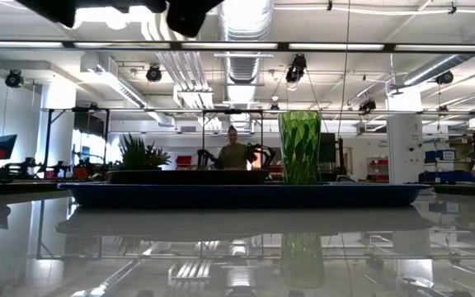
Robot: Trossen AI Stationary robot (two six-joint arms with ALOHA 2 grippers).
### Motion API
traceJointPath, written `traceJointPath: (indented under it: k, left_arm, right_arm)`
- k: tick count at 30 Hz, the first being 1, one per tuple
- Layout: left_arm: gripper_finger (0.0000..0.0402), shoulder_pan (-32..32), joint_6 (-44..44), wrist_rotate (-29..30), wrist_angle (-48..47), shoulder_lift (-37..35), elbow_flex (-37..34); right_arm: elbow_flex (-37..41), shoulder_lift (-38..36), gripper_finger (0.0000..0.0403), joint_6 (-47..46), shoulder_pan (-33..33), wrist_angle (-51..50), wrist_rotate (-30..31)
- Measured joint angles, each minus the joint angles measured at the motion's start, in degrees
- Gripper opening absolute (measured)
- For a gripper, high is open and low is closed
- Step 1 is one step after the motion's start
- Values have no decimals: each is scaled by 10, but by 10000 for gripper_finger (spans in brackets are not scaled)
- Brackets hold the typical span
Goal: Pick and place plate/cup/fork/spoon on tray
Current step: Put the orange spoon on the blue tray between the black plate and the orange fork
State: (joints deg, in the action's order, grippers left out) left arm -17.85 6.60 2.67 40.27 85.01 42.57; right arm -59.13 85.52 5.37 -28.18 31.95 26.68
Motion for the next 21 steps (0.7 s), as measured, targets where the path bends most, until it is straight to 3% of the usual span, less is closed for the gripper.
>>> traceJointPath:
  k: [5, 12, 16, 21]
  left_arm:
    - [238, 2, 60, 54, -150, -109, -9]
    - [244, 2, 142, 192, -270, -261, -14]
    - [244, 2, 148, 226, -283, -328, -34]
    - [244, 2, 147, 228, -287, -397, -72]
  right_arm:
    - [-59, -59, 27, -115, 13, -188, 3]
    - [-228, -63, 27, -473, 95, -640, -1]
    - [-279, -45, 27, -665, 141, -823, -63]
    - [-275, -10, 27, -816, 182, -919, -155]
